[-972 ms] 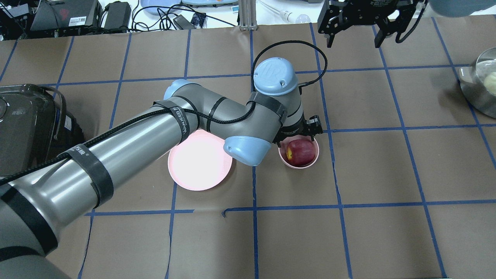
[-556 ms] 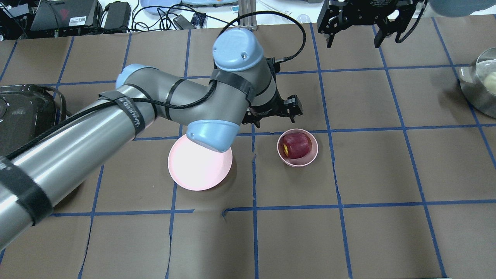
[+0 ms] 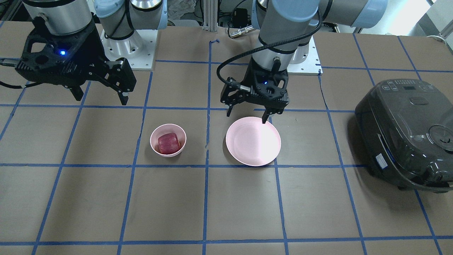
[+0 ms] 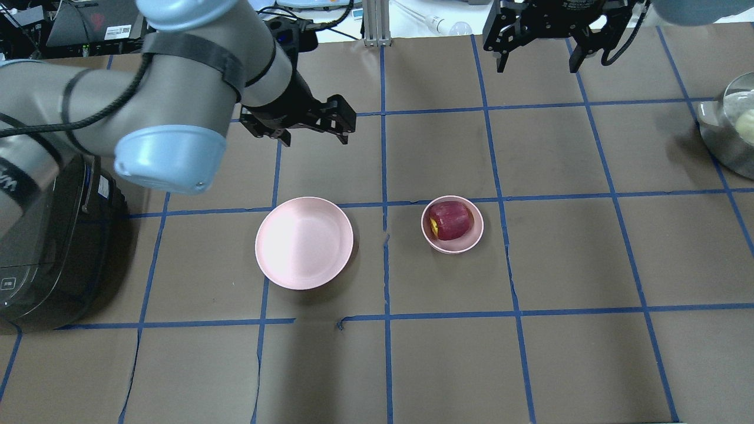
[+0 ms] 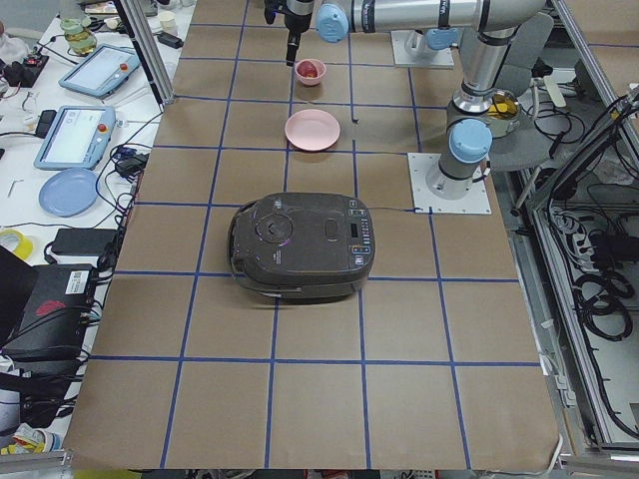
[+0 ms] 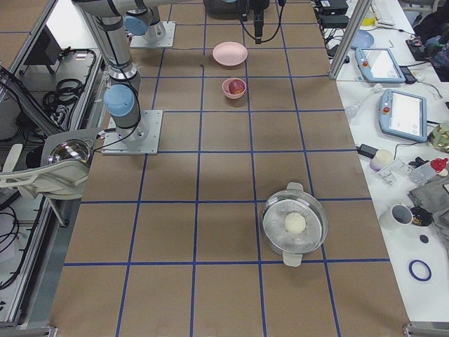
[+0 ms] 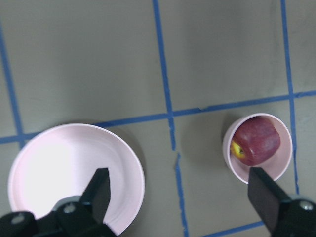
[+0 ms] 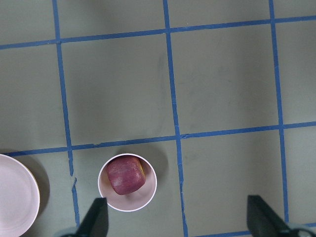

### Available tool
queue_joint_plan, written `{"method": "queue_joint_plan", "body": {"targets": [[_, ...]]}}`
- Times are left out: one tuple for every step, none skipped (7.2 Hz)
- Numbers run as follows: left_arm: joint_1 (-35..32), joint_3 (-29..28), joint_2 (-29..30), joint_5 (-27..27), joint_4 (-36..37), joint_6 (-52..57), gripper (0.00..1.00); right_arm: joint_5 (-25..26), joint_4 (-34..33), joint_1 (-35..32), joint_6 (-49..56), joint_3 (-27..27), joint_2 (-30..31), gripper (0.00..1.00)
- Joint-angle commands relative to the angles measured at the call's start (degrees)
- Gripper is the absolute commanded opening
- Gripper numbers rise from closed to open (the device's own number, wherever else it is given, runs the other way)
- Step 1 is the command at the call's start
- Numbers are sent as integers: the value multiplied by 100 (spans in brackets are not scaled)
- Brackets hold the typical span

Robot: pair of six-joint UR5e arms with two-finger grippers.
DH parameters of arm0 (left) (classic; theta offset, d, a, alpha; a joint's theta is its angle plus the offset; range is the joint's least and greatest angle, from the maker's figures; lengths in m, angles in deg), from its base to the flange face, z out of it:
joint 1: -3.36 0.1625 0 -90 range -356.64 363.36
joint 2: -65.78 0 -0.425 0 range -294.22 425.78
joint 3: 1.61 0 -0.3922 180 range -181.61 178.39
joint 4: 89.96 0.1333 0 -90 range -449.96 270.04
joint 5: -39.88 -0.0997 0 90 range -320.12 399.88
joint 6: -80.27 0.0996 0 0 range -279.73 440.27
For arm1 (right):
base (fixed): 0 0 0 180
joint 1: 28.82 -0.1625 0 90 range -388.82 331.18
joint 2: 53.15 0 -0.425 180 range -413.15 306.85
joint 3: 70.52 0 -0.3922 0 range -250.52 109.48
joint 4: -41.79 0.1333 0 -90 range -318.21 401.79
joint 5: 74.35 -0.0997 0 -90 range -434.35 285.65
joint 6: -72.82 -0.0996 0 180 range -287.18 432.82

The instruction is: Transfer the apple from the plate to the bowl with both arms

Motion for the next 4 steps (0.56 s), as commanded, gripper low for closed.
{"method": "queue_joint_plan", "body": {"targets": [[625, -606, -261, -537, -1272, 397, 100, 0, 2, 0, 7, 9, 0, 100], [688, -819, -200, -564, -1452, 408, 100, 0, 2, 0, 7, 9, 0, 100], [637, -882, -191, -843, -1663, 408, 100, 0, 2, 0, 7, 18, 0, 100], [636, -917, -260, -1037, -1891, 399, 99, 0, 2, 0, 7, 18, 0, 100]]}}
